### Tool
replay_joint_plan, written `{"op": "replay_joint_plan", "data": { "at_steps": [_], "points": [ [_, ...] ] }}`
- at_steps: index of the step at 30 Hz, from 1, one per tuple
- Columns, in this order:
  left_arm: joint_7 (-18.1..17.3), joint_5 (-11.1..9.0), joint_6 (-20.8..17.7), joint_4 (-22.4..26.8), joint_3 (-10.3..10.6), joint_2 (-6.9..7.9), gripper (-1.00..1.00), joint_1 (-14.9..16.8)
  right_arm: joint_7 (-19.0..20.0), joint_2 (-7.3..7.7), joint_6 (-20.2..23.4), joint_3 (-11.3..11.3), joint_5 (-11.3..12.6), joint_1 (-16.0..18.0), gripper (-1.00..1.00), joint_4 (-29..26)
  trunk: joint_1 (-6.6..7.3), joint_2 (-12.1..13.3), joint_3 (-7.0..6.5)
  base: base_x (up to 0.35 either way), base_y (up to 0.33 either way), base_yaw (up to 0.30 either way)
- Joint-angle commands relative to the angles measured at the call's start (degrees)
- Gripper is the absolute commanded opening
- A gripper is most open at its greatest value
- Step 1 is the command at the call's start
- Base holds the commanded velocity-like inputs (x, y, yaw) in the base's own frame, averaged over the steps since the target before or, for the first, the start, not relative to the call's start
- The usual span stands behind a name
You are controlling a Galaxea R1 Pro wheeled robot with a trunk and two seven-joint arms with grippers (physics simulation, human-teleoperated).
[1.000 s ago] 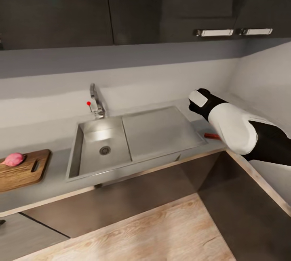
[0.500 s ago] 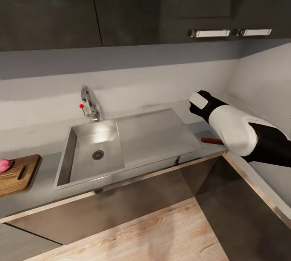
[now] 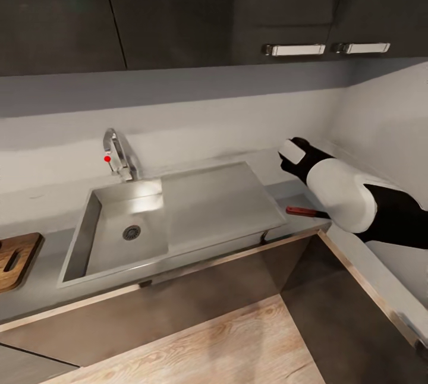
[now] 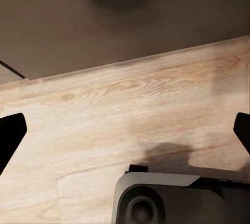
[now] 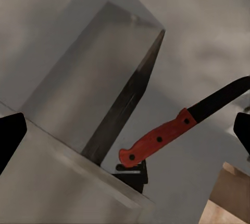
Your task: In the kitchen, take the Vidalia onion out of the sink, dice it on the chopping board with the paring knife, put the diced onion into the bowl on the countertop, then place both the paring knife and the chopping board into the sink.
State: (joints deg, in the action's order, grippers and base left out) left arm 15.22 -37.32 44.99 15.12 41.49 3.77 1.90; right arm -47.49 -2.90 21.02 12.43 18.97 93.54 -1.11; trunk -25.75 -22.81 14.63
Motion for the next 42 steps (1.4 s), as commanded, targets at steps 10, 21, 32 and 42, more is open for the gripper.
{"op": "replay_joint_plan", "data": {
  "at_steps": [10, 21, 32, 42],
  "points": [
    [0.5, -0.1, 0.1, 0.1, 0.5, 0.09, 1.0, 0.0, -4.4, -0.01, 0.4, 0.3, 8.9, -0.4, 1.0, -0.1, -0.03, -0.1, 0.11, 0.003, 0.031, 0.0],
    [0.5, -0.1, 0.1, 0.1, 0.5, 0.1, 1.0, 0.0, -5.4, -0.01, 0.5, 0.2, 11.2, -0.5, 1.0, -0.1, -0.03, -0.1, 0.11, 0.0, 0.0, 0.0],
    [0.5, -0.1, 0.1, 0.1, 0.4, 0.08, 1.0, 0.0, -5.4, 0.04, 0.5, 0.3, 11.3, -1.0, 1.0, -0.1, -0.03, -0.1, 0.52, 0.074, 0.0, 0.0],
    [0.5, -0.1, 0.1, 0.1, 0.5, 0.09, 1.0, 0.0, -6.4, 0.09, 0.5, 0.3, 11.5, -1.9, 1.0, -0.1, -0.03, -0.1, 1.41, 0.043, 0.0, 0.0]
  ]
}}
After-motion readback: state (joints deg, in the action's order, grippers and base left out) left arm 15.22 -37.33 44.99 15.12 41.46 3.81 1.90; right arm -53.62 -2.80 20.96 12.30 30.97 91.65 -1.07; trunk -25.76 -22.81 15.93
